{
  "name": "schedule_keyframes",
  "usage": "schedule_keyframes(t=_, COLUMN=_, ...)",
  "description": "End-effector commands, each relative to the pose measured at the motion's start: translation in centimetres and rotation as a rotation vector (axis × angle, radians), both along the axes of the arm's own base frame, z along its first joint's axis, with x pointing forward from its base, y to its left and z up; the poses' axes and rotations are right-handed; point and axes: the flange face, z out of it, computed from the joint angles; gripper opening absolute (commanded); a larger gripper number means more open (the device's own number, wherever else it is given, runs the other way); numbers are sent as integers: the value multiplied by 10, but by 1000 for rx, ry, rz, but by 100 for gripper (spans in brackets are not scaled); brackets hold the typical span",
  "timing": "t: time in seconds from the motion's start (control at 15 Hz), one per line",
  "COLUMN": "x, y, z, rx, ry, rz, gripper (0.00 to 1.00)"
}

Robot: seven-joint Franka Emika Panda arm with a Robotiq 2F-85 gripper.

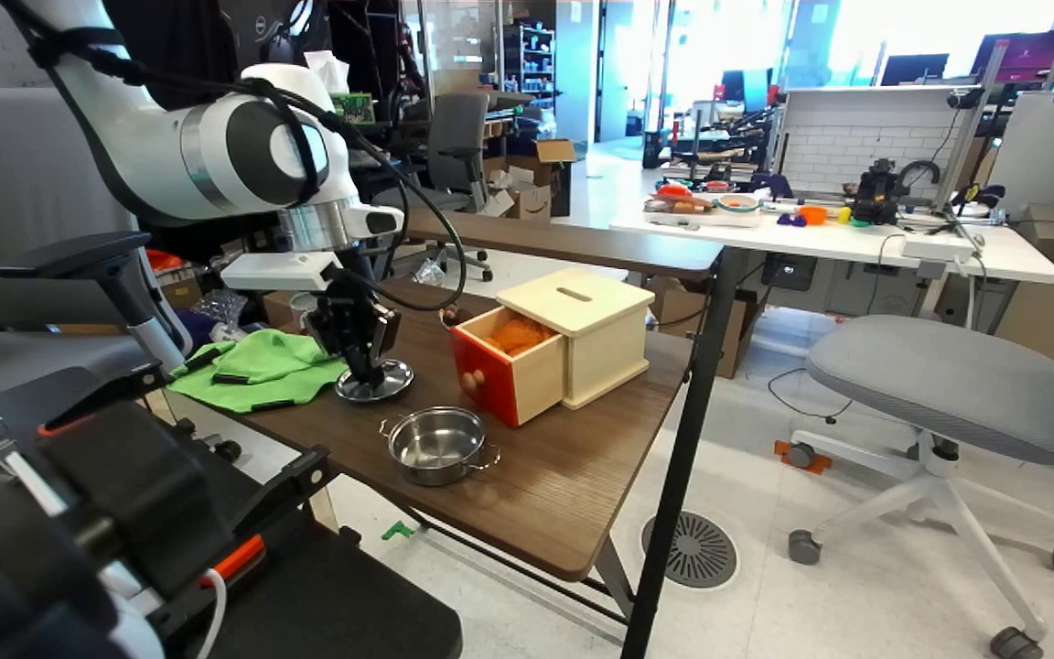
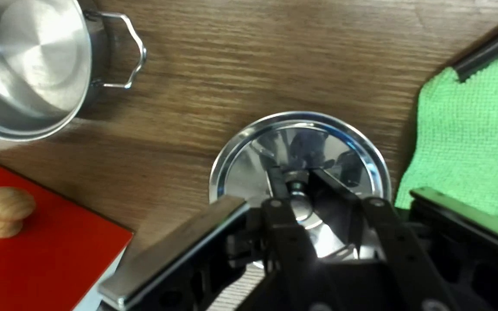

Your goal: Put the silver lid on the silver pot

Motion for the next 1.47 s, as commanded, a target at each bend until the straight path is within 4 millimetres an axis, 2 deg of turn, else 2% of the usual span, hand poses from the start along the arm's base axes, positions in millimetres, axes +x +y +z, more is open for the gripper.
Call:
schedule_keyframes(t=0.0, x=-13, y=-7, z=42, rx=19, ry=29, rz=67, gripper=6)
schedule_keyframes(t=0.13, x=-23, y=-19, z=58, rx=11, ry=54, rz=102, gripper=6)
schedule_keyframes(t=0.4, x=-34, y=-60, z=87, rx=-14, ry=75, rz=105, gripper=6)
schedule_keyframes(t=0.67, x=-37, y=-106, z=99, rx=-13, ry=79, rz=59, gripper=6)
schedule_keyframes(t=0.87, x=-39, y=-135, z=91, rx=-24, ry=121, rz=13, gripper=6)
schedule_keyframes(t=1.0, x=-42, y=-146, z=82, rx=-46, ry=123, rz=-19, gripper=6)
schedule_keyframes(t=1.4, x=-45, y=-166, z=47, rx=-84, ry=147, rz=-50, gripper=6)
